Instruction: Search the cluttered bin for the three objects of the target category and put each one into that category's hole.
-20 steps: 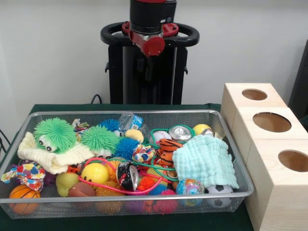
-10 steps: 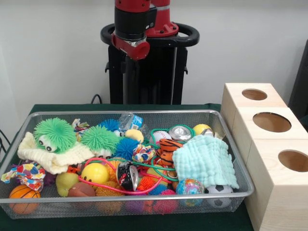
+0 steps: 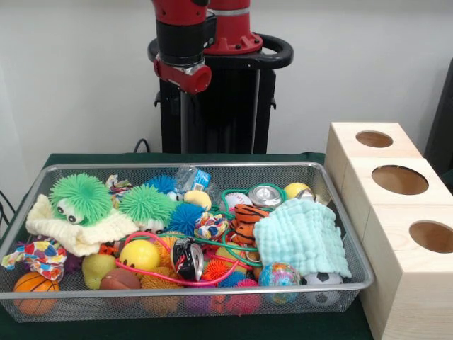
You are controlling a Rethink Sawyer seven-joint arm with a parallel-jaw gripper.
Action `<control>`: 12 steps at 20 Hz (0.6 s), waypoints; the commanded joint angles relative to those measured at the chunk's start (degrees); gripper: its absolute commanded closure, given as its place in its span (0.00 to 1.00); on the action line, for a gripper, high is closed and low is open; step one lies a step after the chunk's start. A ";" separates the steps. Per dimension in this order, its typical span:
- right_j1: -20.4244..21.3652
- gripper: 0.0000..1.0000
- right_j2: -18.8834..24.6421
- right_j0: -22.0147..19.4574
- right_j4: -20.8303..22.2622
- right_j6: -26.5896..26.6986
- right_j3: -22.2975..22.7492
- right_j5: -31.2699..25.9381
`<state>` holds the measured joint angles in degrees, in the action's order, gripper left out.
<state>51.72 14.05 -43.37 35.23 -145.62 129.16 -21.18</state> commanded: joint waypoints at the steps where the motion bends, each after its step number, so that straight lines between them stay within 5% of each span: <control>1: -3.48 0.00 12.98 -4.84 3.84 15.05 -3.36 1.26; 12: -7.73 0.00 16.86 -8.15 8.00 12.24 -8.46 1.87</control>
<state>47.07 23.92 -50.16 38.51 -145.62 128.78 -21.17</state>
